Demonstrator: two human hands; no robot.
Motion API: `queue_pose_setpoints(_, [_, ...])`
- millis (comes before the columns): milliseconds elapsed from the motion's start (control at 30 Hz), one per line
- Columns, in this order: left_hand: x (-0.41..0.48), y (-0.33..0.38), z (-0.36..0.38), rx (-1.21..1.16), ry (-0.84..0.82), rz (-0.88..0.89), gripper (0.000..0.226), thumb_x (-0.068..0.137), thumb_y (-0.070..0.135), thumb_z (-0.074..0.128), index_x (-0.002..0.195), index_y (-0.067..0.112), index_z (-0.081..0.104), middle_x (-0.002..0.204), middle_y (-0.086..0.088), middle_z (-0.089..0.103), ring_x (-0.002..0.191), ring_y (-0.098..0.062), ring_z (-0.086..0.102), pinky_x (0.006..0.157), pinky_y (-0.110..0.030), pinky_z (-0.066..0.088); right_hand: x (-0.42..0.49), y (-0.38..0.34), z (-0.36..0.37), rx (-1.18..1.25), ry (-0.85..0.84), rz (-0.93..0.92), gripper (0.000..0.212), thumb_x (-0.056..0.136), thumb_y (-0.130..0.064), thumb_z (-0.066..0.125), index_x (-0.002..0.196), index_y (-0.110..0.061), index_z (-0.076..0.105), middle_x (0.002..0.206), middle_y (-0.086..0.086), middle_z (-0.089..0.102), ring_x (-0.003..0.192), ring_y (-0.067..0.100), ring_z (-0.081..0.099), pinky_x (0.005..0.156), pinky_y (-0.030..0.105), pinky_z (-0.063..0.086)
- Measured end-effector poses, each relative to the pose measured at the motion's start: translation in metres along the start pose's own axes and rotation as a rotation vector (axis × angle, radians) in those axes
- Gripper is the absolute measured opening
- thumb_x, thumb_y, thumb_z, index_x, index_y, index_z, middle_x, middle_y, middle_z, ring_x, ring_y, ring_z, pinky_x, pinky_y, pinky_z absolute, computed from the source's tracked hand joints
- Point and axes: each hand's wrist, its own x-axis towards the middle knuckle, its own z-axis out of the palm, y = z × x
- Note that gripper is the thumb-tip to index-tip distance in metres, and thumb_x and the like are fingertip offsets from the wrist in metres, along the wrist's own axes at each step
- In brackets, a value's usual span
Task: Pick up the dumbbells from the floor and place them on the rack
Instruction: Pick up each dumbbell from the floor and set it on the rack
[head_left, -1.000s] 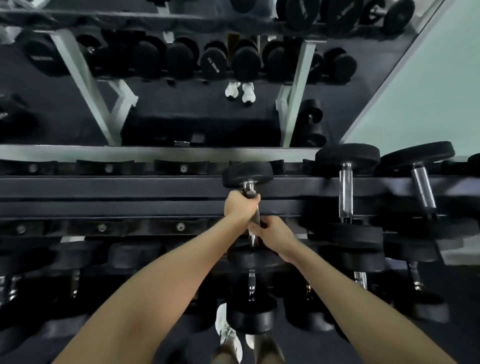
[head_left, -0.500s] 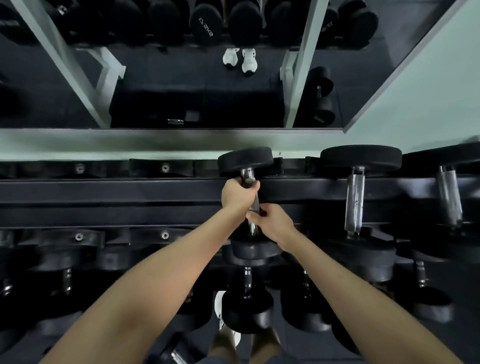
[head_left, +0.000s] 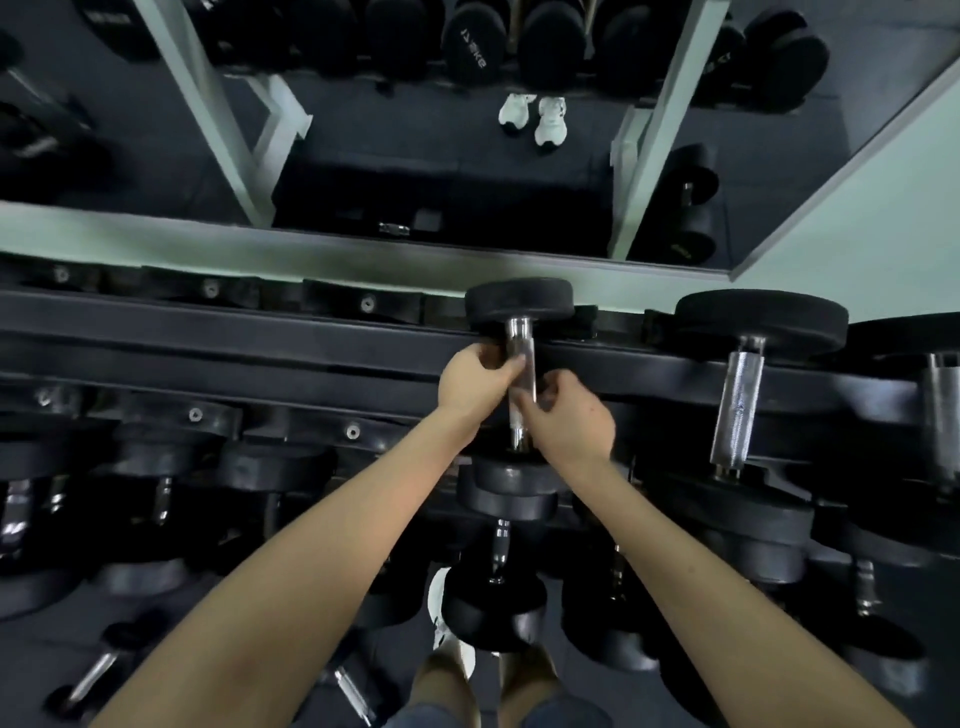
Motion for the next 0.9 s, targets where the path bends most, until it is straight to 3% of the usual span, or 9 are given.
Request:
queue_pose_setpoints(100, [-0.016, -0.025, -0.027, -0.004, 0.065, -0.029, 0.030, 0.084, 0.033, 0.064, 0.100, 0.008, 0.066, 0.096, -0.005, 0.069, 0.098, -0.023, 0.065, 0.088, -0.036, 0.051, -0.023, -0.013, -0.005, -0.013, 0.151, -0.114, 0.044, 0.088, -0.046, 0.055, 0.119, -0.014, 0.056, 0.113, 0.003, 0.066, 0.101, 0.026, 0.063, 0.079, 0.033, 0.044])
queue_pose_setpoints(233, [-0.048, -0.076, -0.070, -0.126, 0.131, -0.120, 0.020, 0.084, 0.035, 0.064, 0.080, 0.016, 0.063, 0.077, 0.000, 0.064, 0.079, -0.022, 0.064, 0.091, -0.042, 0.053, -0.065, -0.029, 0.013, 0.013, 0.172, -0.265, 0.048, 0.088, -0.047, 0.057, 0.122, -0.013, 0.055, 0.116, 0.002, 0.066, 0.100, 0.023, 0.064, 0.084, 0.035, 0.048])
queue_pose_setpoints(300, [-0.069, -0.104, -0.092, -0.164, 0.186, -0.165, 0.024, 0.085, 0.035, 0.064, 0.085, 0.012, 0.065, 0.073, -0.001, 0.063, 0.075, -0.018, 0.061, 0.088, -0.040, 0.054, -0.089, -0.034, 0.031, 0.002, 0.138, -0.315, 0.049, 0.088, -0.048, 0.056, 0.124, -0.015, 0.055, 0.120, 0.000, 0.065, 0.104, 0.020, 0.063, 0.088, 0.035, 0.047])
queue_pose_setpoints(367, [-0.095, -0.134, -0.111, -0.208, 0.227, -0.211, 0.028, 0.086, 0.035, 0.063, 0.093, 0.008, 0.065, 0.077, -0.004, 0.063, 0.078, -0.019, 0.061, 0.085, -0.038, 0.054, -0.116, -0.036, 0.052, -0.003, 0.091, -0.360, 0.049, 0.088, -0.047, 0.057, 0.125, -0.015, 0.055, 0.120, -0.001, 0.065, 0.105, 0.018, 0.063, 0.091, 0.034, 0.047])
queue_pose_setpoints(600, [-0.217, -0.269, -0.157, -0.371, 0.364, -0.323, 0.024, 0.089, 0.031, 0.061, 0.092, 0.007, 0.062, 0.085, -0.011, 0.063, 0.073, -0.020, 0.059, 0.075, -0.038, 0.055, -0.240, -0.012, 0.155, -0.042, -0.165, -0.443, 0.039, 0.087, -0.045, 0.059, 0.114, -0.018, 0.059, 0.112, -0.003, 0.066, 0.099, 0.016, 0.063, 0.082, 0.030, 0.047])
queue_pose_setpoints(767, [-0.313, -0.383, -0.160, -0.555, 0.475, -0.405, 0.023, 0.092, 0.029, 0.057, 0.079, 0.010, 0.059, 0.069, -0.006, 0.059, 0.056, -0.013, 0.055, 0.047, -0.018, 0.050, -0.335, 0.039, 0.249, -0.095, -0.383, -0.427, 0.040, 0.086, -0.045, 0.060, 0.116, -0.018, 0.059, 0.109, -0.003, 0.066, 0.094, 0.016, 0.064, 0.084, 0.031, 0.049])
queue_pose_setpoints(900, [-0.371, -0.466, -0.153, -0.661, 0.521, -0.481, 0.027, 0.094, 0.031, 0.053, 0.077, 0.010, 0.058, 0.066, -0.004, 0.056, 0.054, -0.014, 0.052, 0.044, -0.017, 0.044, -0.393, 0.084, 0.331, -0.192, -0.551, -0.380, 0.041, 0.086, -0.046, 0.061, 0.114, -0.015, 0.060, 0.105, 0.001, 0.068, 0.100, 0.022, 0.064, 0.085, 0.034, 0.048])
